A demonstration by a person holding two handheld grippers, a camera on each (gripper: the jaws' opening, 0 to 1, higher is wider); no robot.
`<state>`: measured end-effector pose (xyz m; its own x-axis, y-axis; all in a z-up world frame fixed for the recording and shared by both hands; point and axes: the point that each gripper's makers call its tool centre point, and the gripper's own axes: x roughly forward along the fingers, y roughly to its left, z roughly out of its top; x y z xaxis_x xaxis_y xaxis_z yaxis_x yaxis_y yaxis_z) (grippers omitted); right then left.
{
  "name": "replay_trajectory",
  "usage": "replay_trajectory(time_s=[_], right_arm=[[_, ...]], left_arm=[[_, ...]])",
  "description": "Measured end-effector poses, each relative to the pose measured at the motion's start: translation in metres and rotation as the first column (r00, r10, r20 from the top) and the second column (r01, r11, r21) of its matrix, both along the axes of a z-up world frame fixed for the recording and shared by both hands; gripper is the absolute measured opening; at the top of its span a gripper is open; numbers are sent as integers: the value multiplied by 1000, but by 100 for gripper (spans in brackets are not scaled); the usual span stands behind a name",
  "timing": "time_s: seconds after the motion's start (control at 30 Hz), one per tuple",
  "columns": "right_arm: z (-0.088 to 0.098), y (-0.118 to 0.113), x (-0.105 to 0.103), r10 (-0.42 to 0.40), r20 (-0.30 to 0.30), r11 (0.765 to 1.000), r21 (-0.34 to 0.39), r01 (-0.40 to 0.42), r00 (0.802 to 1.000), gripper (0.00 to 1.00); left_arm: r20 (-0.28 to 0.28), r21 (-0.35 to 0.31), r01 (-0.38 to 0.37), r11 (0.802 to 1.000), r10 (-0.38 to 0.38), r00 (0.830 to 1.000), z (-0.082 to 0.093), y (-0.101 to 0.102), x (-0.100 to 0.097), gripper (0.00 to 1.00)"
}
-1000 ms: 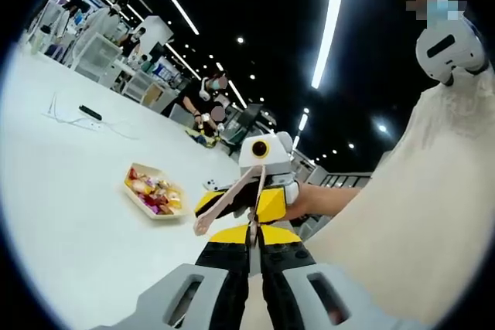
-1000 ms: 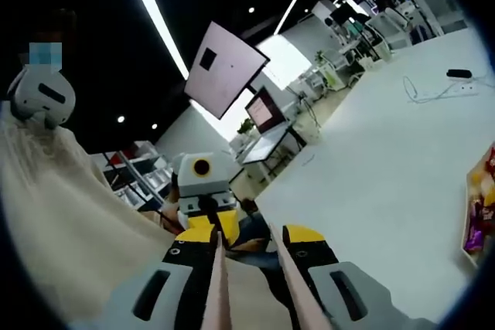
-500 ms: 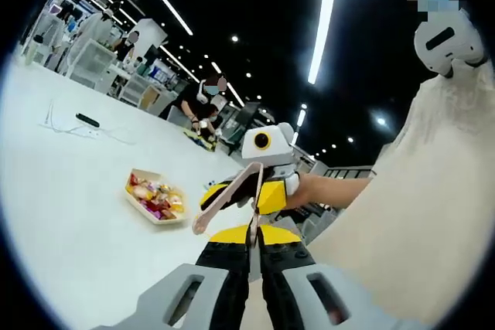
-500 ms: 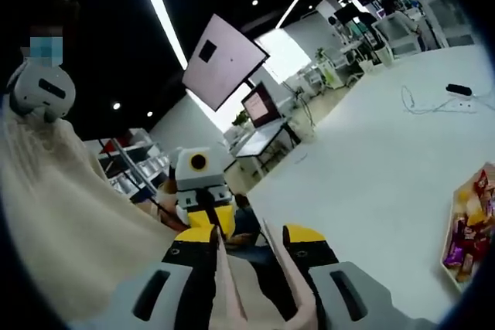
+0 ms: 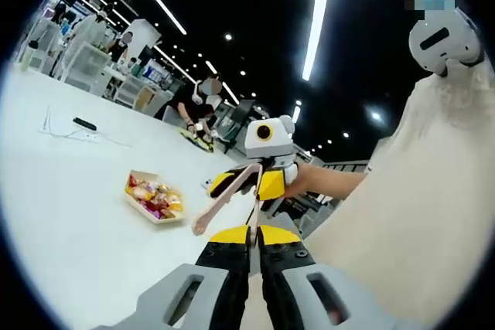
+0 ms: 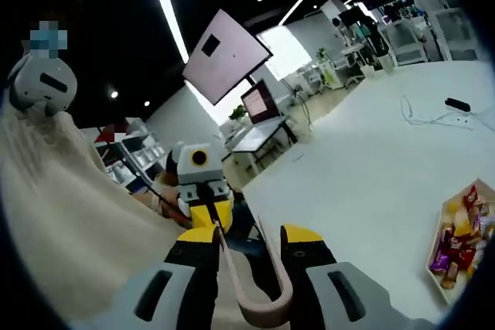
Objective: Place the target food into the container with the food tongs after gripping and lifting it, then release it inside without dropping or visibly crushing the food.
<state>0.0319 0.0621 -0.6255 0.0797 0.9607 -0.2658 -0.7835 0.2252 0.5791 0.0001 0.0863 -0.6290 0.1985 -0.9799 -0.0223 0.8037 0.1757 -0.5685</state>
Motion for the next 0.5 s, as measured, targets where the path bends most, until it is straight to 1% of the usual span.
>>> replay_trajectory(time_s=[0.07, 0.3, 0.5], right_arm=[[-1, -4, -3, 10, 5, 1000, -18, -10, 1000, 31], [-1, -11, -8, 17, 4, 999, -27, -17, 1000, 29], [-1, -18, -9, 23, 34, 999, -32, -22, 999, 28]], left_arm=[[4, 7, 7, 1000, -7, 1000, -1, 0, -2, 0], [6, 16, 25, 1000, -25, 1000, -2, -1, -7, 0], [4, 30, 44, 999, -44, 999, -4, 0, -10, 0]])
